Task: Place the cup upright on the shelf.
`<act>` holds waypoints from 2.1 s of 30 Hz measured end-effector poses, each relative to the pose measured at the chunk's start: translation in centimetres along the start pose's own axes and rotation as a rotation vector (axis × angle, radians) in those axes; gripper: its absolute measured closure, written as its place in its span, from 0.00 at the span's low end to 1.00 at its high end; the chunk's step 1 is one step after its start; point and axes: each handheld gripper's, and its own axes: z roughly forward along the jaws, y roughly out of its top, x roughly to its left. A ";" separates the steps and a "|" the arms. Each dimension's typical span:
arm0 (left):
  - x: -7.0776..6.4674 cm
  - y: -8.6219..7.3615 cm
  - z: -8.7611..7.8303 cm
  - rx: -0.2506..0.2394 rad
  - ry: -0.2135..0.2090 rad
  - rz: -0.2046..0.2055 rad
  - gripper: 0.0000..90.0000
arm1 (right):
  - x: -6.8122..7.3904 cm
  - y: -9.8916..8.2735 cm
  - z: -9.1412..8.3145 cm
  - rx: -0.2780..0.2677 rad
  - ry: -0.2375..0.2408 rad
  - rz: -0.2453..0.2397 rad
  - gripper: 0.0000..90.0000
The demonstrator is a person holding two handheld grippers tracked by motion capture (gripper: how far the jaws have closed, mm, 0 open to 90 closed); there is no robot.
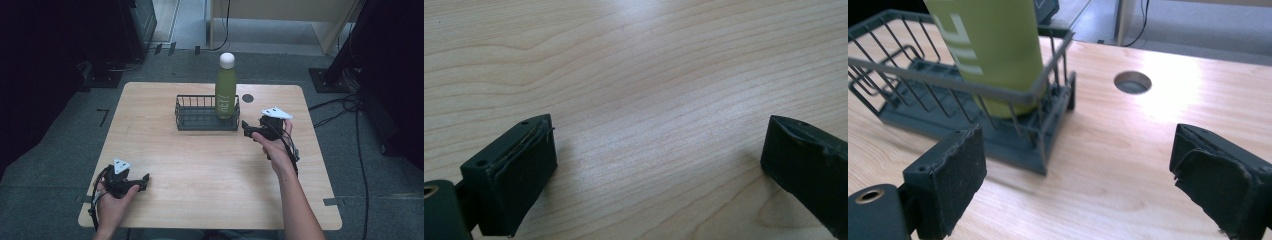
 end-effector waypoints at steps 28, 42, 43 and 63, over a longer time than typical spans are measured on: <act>0.0 0.0 0.0 0.002 0.000 0.004 0.02 | -4.9 -6.3 -4.9 0.023 -0.083 0.063 0.09; 0.0 0.0 0.0 0.002 0.000 0.004 0.02 | -7.7 -9.7 -8.2 0.031 -0.130 0.117 0.09; 0.0 0.0 0.0 0.002 0.000 0.003 0.02 | -7.9 -10.0 -8.4 0.032 -0.132 0.121 0.09; 0.0 0.0 0.0 0.004 0.000 0.004 0.02 | -10.4 -14.4 -12.4 0.093 -0.203 0.136 0.09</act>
